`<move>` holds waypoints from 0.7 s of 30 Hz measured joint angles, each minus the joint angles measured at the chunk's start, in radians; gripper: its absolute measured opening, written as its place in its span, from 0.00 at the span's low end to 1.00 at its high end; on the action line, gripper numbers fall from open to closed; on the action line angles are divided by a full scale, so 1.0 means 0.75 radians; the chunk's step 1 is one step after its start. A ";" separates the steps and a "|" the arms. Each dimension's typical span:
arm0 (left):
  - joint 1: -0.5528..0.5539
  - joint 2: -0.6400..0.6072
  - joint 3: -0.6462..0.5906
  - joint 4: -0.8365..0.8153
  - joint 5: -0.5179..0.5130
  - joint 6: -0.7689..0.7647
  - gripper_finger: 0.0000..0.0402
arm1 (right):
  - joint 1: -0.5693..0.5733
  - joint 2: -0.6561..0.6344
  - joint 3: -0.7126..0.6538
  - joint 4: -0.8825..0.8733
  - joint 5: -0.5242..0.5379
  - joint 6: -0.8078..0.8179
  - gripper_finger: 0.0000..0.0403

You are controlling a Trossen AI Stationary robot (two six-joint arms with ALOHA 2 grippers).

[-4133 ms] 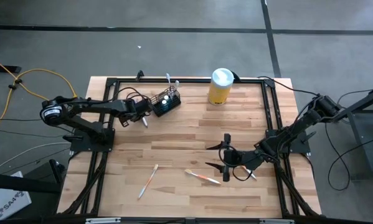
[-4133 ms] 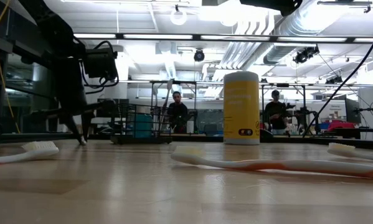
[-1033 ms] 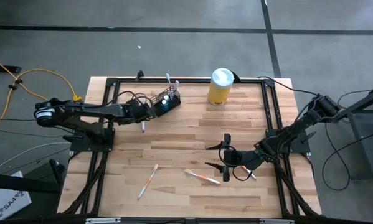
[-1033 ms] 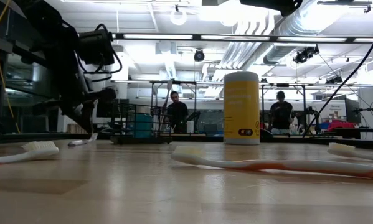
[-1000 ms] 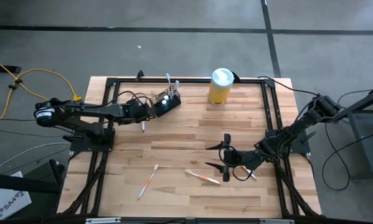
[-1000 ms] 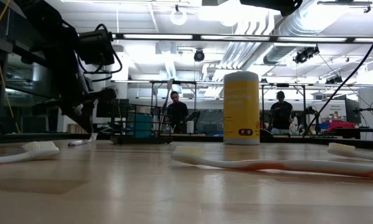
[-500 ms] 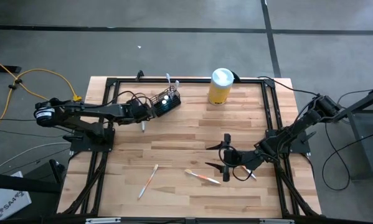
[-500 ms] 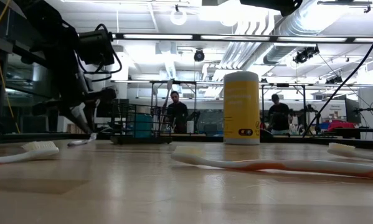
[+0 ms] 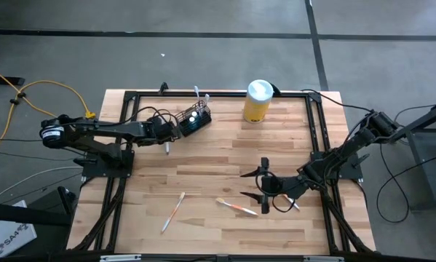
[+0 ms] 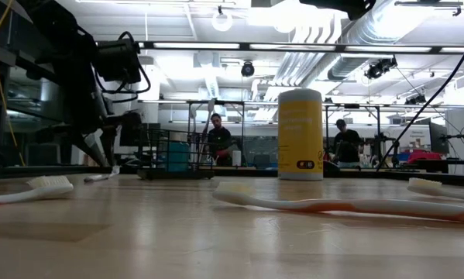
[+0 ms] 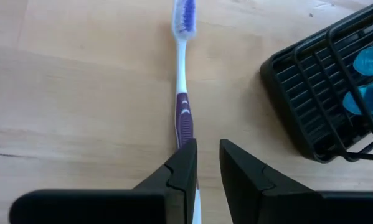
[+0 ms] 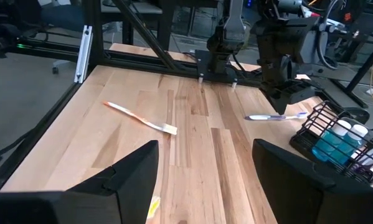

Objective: Pick & Place toothbrushing station
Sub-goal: Put the purple toothbrush into the right section of the wire organizer

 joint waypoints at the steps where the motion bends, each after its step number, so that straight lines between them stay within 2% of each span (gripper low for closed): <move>1: 0.000 0.000 0.000 0.000 0.000 0.005 0.16 | 0.000 0.000 0.000 0.000 0.000 0.000 0.62; 10: 0.000 0.000 0.000 -0.002 -0.006 0.008 0.16 | 0.000 0.000 0.000 0.000 0.001 -0.001 0.62; 21: 0.001 0.000 -0.001 -0.039 0.050 -0.113 0.16 | 0.000 0.000 0.000 0.000 0.001 -0.001 0.62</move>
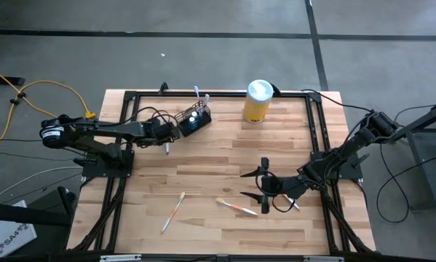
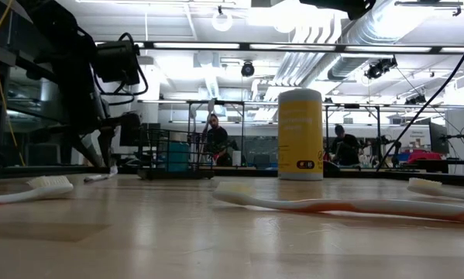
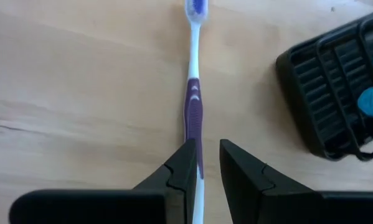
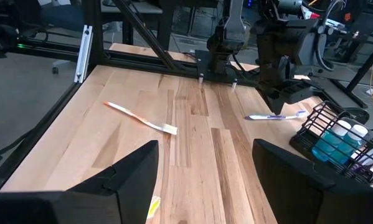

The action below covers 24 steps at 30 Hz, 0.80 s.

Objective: Pick & Place toothbrushing station
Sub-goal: Put the purple toothbrush into the right section of the wire organizer

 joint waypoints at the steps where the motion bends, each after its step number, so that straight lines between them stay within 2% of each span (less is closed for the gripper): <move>1: 0.003 0.000 0.000 0.000 0.007 0.019 0.16 | 0.000 0.000 0.000 0.000 -0.001 0.000 0.62; 18: 0.010 -0.001 0.000 -0.010 0.017 0.146 0.17 | 0.000 0.000 0.000 0.000 -0.008 -0.001 0.62; 24: 0.010 0.000 0.000 -0.010 0.017 0.171 0.25 | 0.000 0.000 0.000 0.000 -0.008 -0.001 0.62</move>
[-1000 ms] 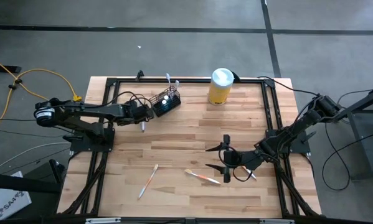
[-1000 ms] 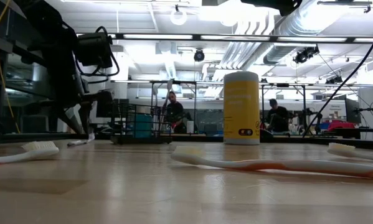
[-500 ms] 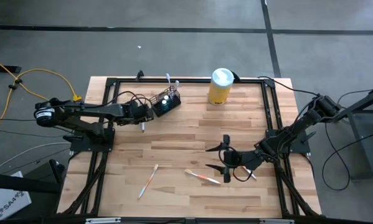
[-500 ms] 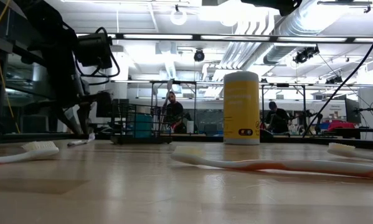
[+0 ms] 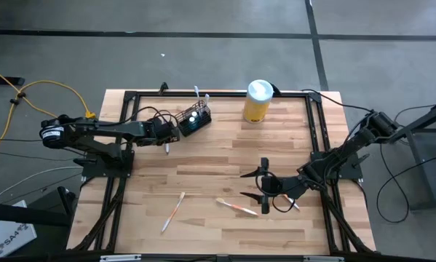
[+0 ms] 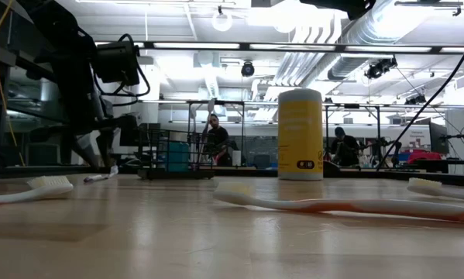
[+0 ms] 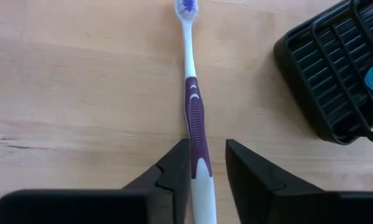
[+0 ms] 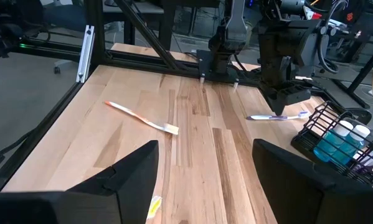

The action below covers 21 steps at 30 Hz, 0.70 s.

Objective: Pick & Place toothbrushing station
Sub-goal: Put the purple toothbrush into the right section of the wire organizer

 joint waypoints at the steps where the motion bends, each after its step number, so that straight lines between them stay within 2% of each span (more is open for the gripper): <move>1: 0.000 0.000 0.000 0.000 0.000 -0.003 0.27 | 0.000 0.000 0.000 0.000 0.000 0.000 0.62; 8: 0.000 0.001 0.000 0.000 -0.018 -0.151 0.39 | 0.000 0.000 0.000 0.000 -0.001 0.000 0.62; 14: 0.000 0.013 0.000 0.001 -0.031 -0.202 0.39 | 0.000 0.000 0.000 0.000 -0.001 0.000 0.62; 21: 0.002 0.153 0.003 0.008 -0.040 -0.214 0.39 | 0.000 0.000 0.000 0.000 -0.001 -0.001 0.62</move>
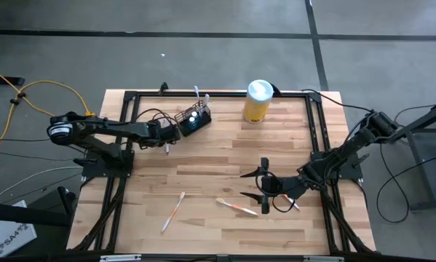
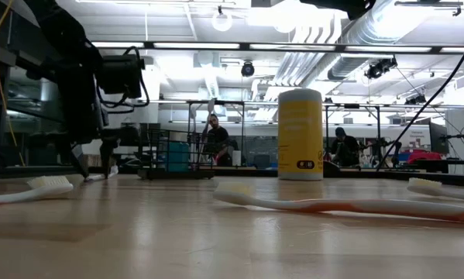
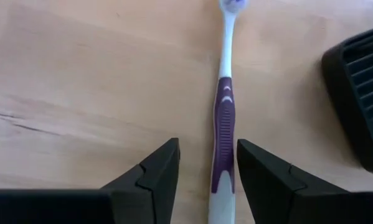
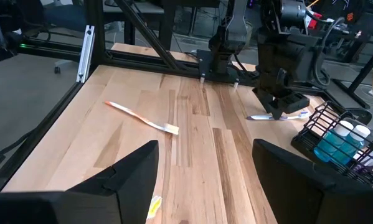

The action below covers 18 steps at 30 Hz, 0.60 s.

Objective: Pick & Place toothbrushing station
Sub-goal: Put the purple toothbrush into the right section of the wire organizer

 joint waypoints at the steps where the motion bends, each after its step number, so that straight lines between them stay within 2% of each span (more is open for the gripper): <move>1: 0.001 0.019 0.001 0.002 -0.005 -0.008 0.39 | 0.000 0.000 0.000 0.000 0.000 0.000 0.62; 12: 0.005 0.075 -0.001 0.074 -0.123 -0.025 0.38 | 0.000 0.000 0.000 0.000 0.000 -0.001 0.62; 18: 0.011 0.075 -0.002 0.062 -0.059 -0.021 0.34 | 0.000 0.000 0.000 0.000 0.000 -0.001 0.62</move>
